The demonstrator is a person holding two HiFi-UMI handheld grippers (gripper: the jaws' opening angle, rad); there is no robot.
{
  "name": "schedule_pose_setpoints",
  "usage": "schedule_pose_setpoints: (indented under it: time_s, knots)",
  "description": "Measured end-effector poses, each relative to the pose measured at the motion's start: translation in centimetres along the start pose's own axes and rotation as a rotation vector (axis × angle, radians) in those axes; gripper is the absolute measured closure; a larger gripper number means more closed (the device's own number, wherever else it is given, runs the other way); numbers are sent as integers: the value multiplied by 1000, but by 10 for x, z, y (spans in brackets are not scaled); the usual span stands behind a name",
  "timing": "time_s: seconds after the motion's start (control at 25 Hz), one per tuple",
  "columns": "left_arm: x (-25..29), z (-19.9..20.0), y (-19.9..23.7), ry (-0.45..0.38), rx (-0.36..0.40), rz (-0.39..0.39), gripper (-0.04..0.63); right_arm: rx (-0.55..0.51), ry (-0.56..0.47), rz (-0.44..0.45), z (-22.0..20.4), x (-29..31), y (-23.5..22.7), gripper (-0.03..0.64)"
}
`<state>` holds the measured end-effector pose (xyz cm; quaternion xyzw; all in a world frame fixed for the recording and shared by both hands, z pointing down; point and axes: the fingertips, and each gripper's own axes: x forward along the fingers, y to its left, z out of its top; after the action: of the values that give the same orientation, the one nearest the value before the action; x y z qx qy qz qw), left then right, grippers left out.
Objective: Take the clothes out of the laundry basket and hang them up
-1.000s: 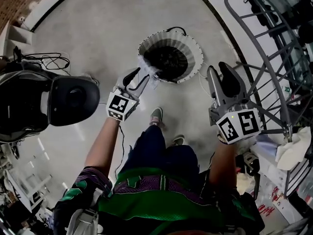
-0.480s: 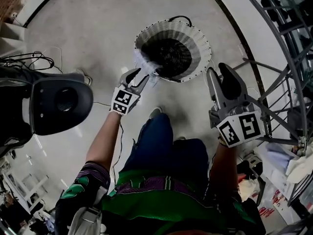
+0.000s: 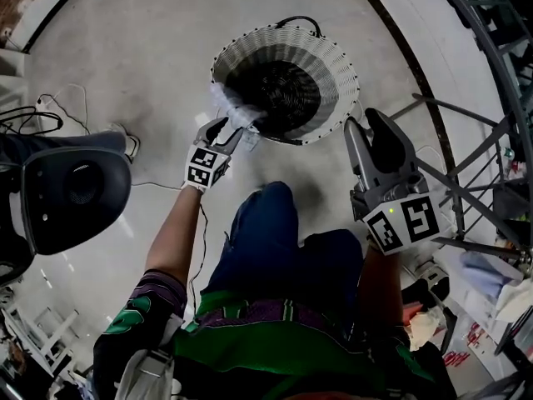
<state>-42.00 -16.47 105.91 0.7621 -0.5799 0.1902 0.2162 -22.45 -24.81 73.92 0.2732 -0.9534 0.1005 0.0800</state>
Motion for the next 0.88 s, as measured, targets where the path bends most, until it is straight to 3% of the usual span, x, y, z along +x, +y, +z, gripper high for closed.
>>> schedule_pose_setpoints:
  time_s: [0.32,0.44,0.52,0.88]
  knots:
    - [22,-7,0,47,15,-39,417,15,12,-8,-14,7,-7,485]
    - [21,-8,0,76,11,-39,518,29,22,-12,-13,6,-8,485]
    - [15,-5,1,89,6,-32,548,30,35,-15,-9,5,-7,485]
    - [-35,59,-13,64,-30,-41,574,39,76,-12,47,-16,11,485]
